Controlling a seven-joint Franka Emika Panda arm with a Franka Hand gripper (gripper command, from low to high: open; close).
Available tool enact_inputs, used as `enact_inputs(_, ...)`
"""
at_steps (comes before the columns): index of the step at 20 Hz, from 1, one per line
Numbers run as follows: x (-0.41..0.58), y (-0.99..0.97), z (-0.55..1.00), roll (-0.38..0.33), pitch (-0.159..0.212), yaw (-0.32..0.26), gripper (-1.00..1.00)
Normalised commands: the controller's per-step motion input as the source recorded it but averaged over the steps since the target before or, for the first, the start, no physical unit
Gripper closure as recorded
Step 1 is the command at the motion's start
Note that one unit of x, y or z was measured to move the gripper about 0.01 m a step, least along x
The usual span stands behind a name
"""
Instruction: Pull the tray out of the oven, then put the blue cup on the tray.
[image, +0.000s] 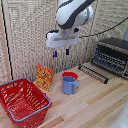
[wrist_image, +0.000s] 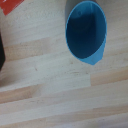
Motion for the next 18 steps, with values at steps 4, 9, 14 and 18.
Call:
enact_inputs(4, 0.049, -0.09, -0.02, -0.262, 0.012, 0.151, -1.00)
enact_inputs(9, 0.000, -0.12, 0.00, -0.343, -0.002, 0.155, -1.00)
enact_inputs(14, 0.000, -0.15, 0.00, -0.357, -0.004, 0.147, -1.00)
enact_inputs(18, -0.004, -0.34, 0.00, -0.332, -0.023, 0.105, -1.00)
